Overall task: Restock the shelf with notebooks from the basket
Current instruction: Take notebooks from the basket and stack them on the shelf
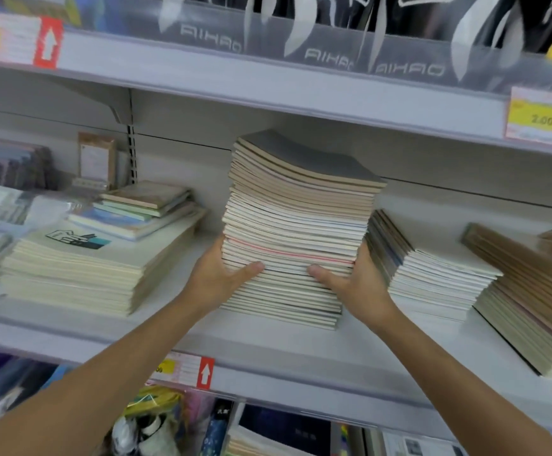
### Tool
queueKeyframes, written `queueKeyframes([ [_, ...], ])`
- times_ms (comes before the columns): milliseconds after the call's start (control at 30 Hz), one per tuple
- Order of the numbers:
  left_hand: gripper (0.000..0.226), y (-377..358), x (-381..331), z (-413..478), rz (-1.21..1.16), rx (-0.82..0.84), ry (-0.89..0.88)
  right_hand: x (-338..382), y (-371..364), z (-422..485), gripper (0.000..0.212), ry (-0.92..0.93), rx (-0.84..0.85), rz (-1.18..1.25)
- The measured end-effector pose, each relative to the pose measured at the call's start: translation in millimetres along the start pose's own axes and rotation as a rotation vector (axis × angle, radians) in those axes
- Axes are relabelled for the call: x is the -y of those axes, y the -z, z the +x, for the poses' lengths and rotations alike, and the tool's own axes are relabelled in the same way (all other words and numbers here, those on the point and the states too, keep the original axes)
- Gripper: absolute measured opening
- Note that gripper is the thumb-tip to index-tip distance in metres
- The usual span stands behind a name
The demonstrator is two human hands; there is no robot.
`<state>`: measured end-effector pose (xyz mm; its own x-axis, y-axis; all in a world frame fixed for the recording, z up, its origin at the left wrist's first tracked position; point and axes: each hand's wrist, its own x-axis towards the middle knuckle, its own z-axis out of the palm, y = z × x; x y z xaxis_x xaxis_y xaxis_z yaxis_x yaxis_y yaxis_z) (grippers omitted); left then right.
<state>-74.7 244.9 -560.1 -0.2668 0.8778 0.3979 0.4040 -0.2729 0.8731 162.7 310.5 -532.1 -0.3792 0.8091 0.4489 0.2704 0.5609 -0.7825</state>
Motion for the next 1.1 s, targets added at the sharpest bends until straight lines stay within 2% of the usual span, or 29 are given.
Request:
queueKeyframes([
  [133, 0.041, -8.8, 5.9, 5.7, -0.039, -0.116, -0.056, -6.7, -1.3, 5.7, 0.087, 0.003, -0.057, -0.094],
  [267, 0.041, -9.2, 9.2, 9.6, -0.113, -0.167, -0.03, -9.0, 2.1, 11.3, 0.087, -0.062, -0.107, -0.056],
  [333, 0.043, -12.5, 6.4, 8.2, -0.125, -0.178, -0.008, -8.7, 3.5, 13.9, 0.08, -0.101, -0.103, -0.026],
  [400, 0.06, -13.7, 1.2, 2.5, -0.122, -0.163, 0.013, -4.9, 3.2, 12.3, 0.075, -0.128, -0.094, -0.007],
  [500, 0.118, -4.8, -8.6, -0.6, -0.211, -0.152, 0.074, 0.0, -1.0, 6.7, 0.089, -0.165, -0.077, 0.068],
  [567, 0.127, 3.4, -16.4, 2.1, -0.242, -0.155, 0.085, 2.6, -5.4, 0.8, 0.092, -0.172, -0.093, 0.108],
  [600, 0.12, 5.7, -19.9, 4.0, -0.226, -0.131, 0.086, 3.9, -7.5, -2.0, 0.088, -0.165, -0.095, 0.131],
  [700, 0.074, 0.6, -26.2, 5.9, -0.158, -0.08, 0.069, 7.1, -10.2, -4.2, 0.084, -0.185, -0.068, 0.219],
  [800, 0.052, -6.3, -21.0, 8.3, -0.139, -0.123, 0.018, 7.8, -10.6, -0.1, 0.083, -0.199, -0.08, 0.264],
  [867, 0.049, -5.4, -19.5, 10.7, -0.121, -0.133, -0.018, 8.0, -14.5, 2.5, 0.082, -0.188, -0.121, 0.254],
  [1000, 0.056, -3.9, -19.0, 11.2, -0.047, -0.134, -0.05, 9.8, -15.9, 2.0, 0.084, -0.156, -0.146, 0.208],
  [1100, 0.067, -2.4, -23.7, 10.5, -0.145, -0.115, -0.08, 14.9, -10.3, -4.2, 0.081, -0.144, -0.131, 0.222],
])
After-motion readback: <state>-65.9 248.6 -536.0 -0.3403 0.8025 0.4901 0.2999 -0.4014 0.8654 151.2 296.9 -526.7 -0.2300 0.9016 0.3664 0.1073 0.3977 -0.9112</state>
